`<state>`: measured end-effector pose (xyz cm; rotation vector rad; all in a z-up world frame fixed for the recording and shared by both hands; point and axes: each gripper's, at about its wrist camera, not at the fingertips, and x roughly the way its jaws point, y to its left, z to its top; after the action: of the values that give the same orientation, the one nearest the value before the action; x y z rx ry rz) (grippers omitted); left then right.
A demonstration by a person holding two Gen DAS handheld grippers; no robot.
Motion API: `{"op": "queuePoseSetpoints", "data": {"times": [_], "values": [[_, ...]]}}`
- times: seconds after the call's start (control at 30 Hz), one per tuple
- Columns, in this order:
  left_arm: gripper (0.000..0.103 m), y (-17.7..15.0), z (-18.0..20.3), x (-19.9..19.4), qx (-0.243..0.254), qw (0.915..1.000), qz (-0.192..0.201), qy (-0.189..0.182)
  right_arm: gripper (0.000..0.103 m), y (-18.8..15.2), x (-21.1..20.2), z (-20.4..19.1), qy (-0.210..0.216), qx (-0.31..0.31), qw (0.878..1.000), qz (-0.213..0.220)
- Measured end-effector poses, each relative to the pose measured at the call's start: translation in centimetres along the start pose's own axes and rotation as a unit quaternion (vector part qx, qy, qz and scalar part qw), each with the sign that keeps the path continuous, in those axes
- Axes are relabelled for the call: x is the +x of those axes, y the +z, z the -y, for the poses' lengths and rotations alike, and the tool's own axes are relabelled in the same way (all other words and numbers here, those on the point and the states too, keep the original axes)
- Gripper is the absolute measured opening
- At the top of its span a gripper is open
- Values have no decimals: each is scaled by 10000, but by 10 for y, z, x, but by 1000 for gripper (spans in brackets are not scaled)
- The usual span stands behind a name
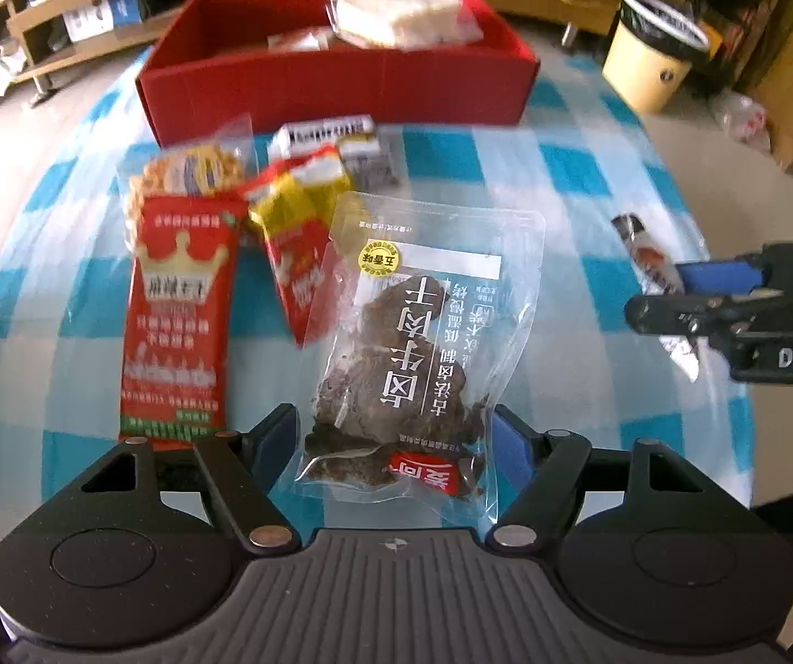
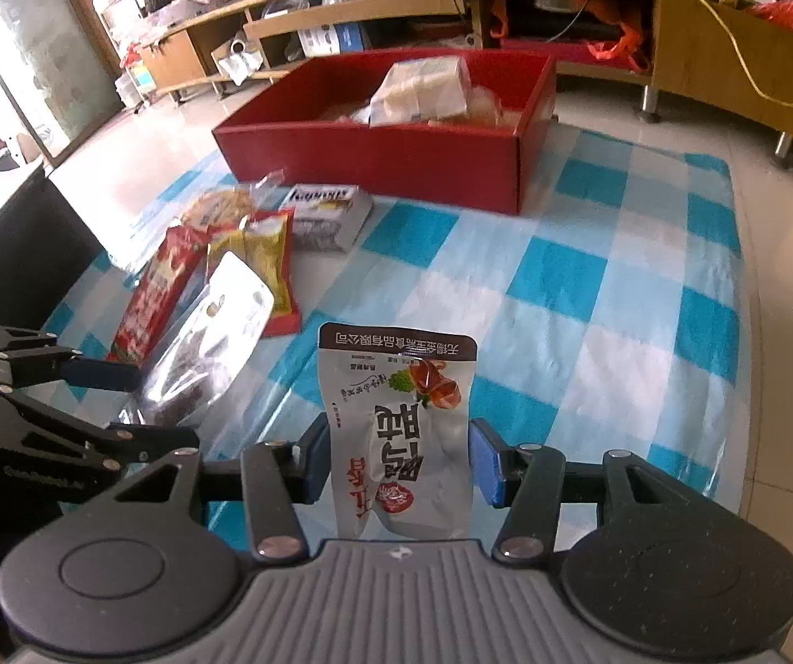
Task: Organize snacks
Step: 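Carry jerky bag in left tool over red box while right carries pouch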
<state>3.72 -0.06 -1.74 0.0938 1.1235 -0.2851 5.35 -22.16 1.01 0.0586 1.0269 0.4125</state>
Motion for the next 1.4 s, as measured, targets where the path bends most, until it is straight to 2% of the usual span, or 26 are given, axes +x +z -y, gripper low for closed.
{"op": "queuePoseSetpoints", "data": {"times": [0.33,0.73,1.4], "values": [[79,25,3,-8,21,9986,487,185,51,24,-1,-1,-103,23,9997,221],[80,75,-4,-12,-140,9943,998,349,51,70,4,-3,-138,24,9985,521],[80,137,-18,6,-407,9895,1256,594,51,141,30,3,-197,78,9967,781]]}}
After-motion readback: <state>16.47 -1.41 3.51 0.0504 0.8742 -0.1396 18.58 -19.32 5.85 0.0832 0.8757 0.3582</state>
